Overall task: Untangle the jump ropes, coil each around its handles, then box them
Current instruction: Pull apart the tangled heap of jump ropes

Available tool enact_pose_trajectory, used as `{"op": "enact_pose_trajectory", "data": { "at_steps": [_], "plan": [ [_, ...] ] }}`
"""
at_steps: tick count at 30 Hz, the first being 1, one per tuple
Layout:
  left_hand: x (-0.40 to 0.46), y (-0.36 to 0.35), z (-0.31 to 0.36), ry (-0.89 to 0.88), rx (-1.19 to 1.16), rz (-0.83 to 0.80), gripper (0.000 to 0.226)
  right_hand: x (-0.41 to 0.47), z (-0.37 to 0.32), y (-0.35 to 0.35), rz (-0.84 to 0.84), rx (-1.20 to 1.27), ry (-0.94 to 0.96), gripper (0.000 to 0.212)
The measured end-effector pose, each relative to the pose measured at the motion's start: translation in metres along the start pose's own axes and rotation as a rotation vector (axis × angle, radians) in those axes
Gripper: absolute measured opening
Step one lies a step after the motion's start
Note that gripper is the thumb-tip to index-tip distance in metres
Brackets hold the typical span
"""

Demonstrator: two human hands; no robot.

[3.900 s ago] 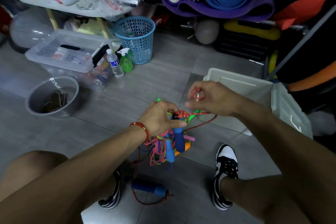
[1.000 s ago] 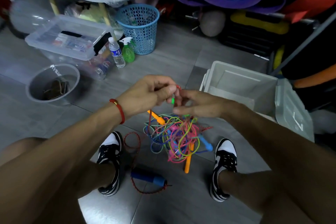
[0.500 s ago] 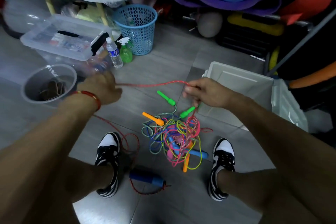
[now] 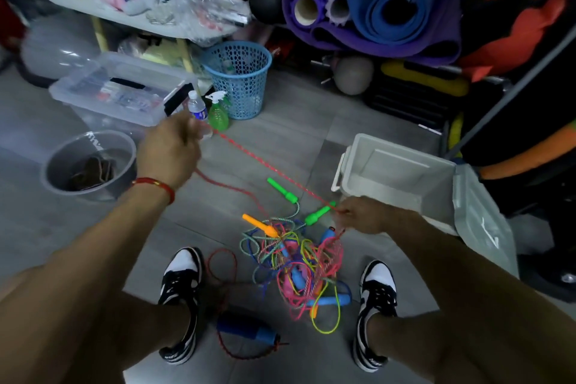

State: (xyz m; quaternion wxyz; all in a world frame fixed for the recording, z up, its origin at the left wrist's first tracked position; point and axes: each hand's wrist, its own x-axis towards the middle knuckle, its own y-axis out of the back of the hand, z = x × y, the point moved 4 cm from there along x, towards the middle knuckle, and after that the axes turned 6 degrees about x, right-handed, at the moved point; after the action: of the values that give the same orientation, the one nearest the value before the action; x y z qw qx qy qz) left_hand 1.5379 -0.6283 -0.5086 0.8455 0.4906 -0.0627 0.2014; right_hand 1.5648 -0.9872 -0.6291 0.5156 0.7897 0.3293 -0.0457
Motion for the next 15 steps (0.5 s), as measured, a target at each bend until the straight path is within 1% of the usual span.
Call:
{"op": "enact_pose_trajectory", "data": {
  "at_steps": [1, 2, 3, 4, 5, 6, 7, 8, 9, 10, 11, 12, 13, 14, 15],
  "plan": [
    [0.004, -0.002, -0.017, 0.056, 0.175, -0.101, 0.015, -0.001, 0.003, 0.003, 0.038, 0.047, -0.023, 0.023],
    [0.003, -0.006, -0.030, 0.102, 0.373, -0.243, 0.020, -0.002, -0.002, 0.010, 0.093, 0.116, -0.020, 0.026],
    [0.000, -0.010, -0.041, 0.143, 0.568, -0.396, 0.029, -0.004, -0.013, 0.020, 0.169, 0.196, 0.024, 0.028],
    [-0.007, -0.012, -0.042, 0.139, 0.714, -0.510, 0.037, -0.007, -0.029, 0.031, 0.256, 0.259, 0.086, 0.029],
    [-0.013, -0.016, -0.037, 0.076, 0.757, -0.559, 0.048, -0.013, -0.048, 0.042, 0.338, 0.259, 0.151, 0.028],
    [-0.018, -0.023, -0.025, -0.047, 0.659, -0.564, 0.060, -0.018, -0.068, 0.050, 0.404, 0.207, 0.220, 0.028],
    [-0.025, -0.030, -0.005, -0.207, 0.444, -0.553, 0.070, -0.022, -0.088, 0.055, 0.444, 0.125, 0.278, 0.030],
    [-0.035, -0.036, 0.019, -0.328, 0.179, -0.566, 0.074, -0.025, -0.104, 0.057, 0.455, 0.048, 0.316, 0.031],
    [-0.047, -0.040, 0.041, -0.385, -0.057, -0.607, 0.072, -0.027, -0.118, 0.057, 0.454, -0.015, 0.337, 0.032],
    [-0.057, -0.043, 0.060, -0.408, -0.207, -0.641, 0.064, -0.026, -0.124, 0.054, 0.449, -0.062, 0.345, 0.034],
    [-0.062, -0.047, 0.070, -0.410, -0.288, -0.648, 0.050, -0.024, -0.129, 0.052, 0.445, -0.095, 0.351, 0.036],
    [-0.065, -0.047, 0.077, -0.427, -0.283, -0.615, 0.032, -0.021, -0.131, 0.051, 0.431, -0.110, 0.350, 0.036],
    [-0.063, -0.044, 0.077, -0.459, -0.240, -0.549, 0.019, -0.019, -0.130, 0.049, 0.396, -0.091, 0.348, 0.035],
    [-0.059, -0.040, 0.074, -0.486, -0.192, -0.476, 0.016, -0.016, -0.127, 0.047, 0.340, -0.040, 0.348, 0.032],
    [-0.053, -0.036, 0.069, -0.494, -0.156, -0.406, 0.020, -0.014, -0.123, 0.044, 0.271, 0.021, 0.344, 0.029]
  ]
}}
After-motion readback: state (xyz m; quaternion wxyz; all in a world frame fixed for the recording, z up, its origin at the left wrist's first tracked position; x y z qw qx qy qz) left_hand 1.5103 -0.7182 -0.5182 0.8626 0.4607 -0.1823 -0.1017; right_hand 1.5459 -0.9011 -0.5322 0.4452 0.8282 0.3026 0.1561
